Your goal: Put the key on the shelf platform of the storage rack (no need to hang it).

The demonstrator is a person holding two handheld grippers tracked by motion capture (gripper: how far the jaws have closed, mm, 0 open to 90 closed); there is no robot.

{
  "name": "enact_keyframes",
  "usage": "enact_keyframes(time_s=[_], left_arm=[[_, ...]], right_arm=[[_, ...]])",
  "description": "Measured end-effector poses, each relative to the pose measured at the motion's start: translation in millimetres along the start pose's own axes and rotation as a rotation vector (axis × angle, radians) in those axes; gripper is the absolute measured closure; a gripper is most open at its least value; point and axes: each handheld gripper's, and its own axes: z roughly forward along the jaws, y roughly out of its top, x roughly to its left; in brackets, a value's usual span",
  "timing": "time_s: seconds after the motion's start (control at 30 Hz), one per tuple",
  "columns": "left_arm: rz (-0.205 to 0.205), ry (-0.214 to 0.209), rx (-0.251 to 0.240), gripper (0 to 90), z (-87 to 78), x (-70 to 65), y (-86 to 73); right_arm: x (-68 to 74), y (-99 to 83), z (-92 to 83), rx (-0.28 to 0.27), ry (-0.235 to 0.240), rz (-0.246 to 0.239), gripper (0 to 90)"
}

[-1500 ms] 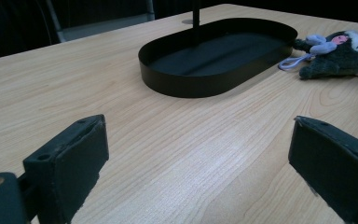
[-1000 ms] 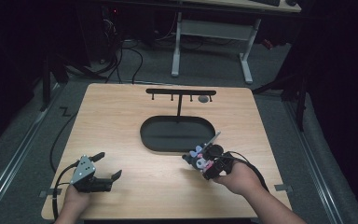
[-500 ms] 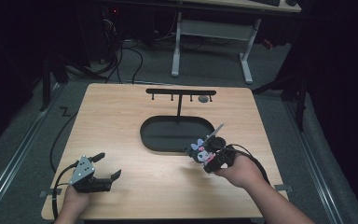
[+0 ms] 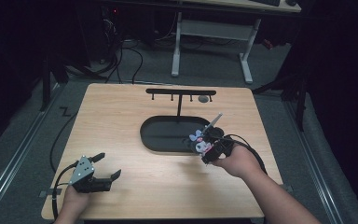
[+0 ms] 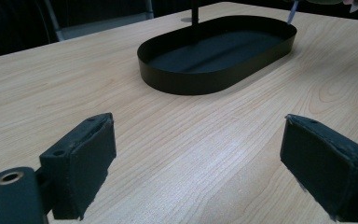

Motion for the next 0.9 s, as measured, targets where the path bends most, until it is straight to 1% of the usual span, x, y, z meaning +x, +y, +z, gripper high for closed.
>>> enact_keyframes(time_s=[0.1,0.2,0.23,0.33,0.37,0.4,0.5,0.6,0.67,0.7,0.77,0.8,0.83,0.87,0.9], left_arm=[[-0.001,-0.001,-0.001,11.6,0.1,-0.4,-0.1],[0.001,0.0,-0.004,11.6,-0.5,0.3,0.2],[0.001,0.0,-0.004,11.7,-0.5,0.3,0.2],[0.002,-0.002,-0.001,11.7,-0.4,0.1,0.0],[0.002,-0.002,-0.001,11.7,-0.3,0.0,-0.1],[0.003,-0.003,-0.001,11.7,-0.2,0.0,-0.1],[0.003,-0.003,0.003,13.1,0.2,0.3,-0.4],[0.003,-0.006,0.003,14.3,0.1,0.0,-0.4],[0.001,-0.008,-0.002,14.3,0.4,-0.2,-0.3],[0.001,-0.008,-0.002,14.4,0.4,-0.2,-0.3],[0.003,-0.009,0.001,14.4,0.7,0.2,-0.4],[-0.001,-0.008,0.004,14.5,1.1,0.1,-0.6],[0.0,-0.009,0.005,14.4,1.0,0.1,-0.6],[0.002,-0.01,0.006,14.4,0.8,0.0,-0.6],[0.002,-0.01,0.006,14.4,0.8,0.0,-0.6]], right_arm=[[-1.0,4.0,0.1,-0.003,-0.003,0.002,47.2],[-2.9,12.8,0.7,-0.002,-0.011,-0.001,47.2],[-2.9,12.8,0.7,-0.002,-0.011,-0.001,47.2],[-6.4,21.4,4.3,0.0,-0.014,0.001,47.2],[-7.4,23.4,5.7,0.0,-0.016,-0.003,47.2],[-7.3,25.3,6.8,0.005,-0.015,0.008,47.3],[-9.0,31.3,11.1,0.007,-0.016,0.011,47.2],[-10.9,37.9,16.7,0.01,-0.021,0.003,47.2],[-11.2,42.7,20.8,0.016,-0.02,0.017,47.2],[-12.4,45.3,23.2,0.018,-0.022,0.006,47.2],[-13.0,50.7,27.8,0.024,-0.019,0.018,47.2],[-14.4,53.4,30.2,0.02,-0.02,0.007,47.2],[-14.5,56.3,32.2,0.022,-0.02,0.01,47.2],[-13.8,58.9,33.8,0.027,-0.02,0.027,47.2],[-13.8,58.9,33.8,0.027,-0.02,0.027,47.2]])
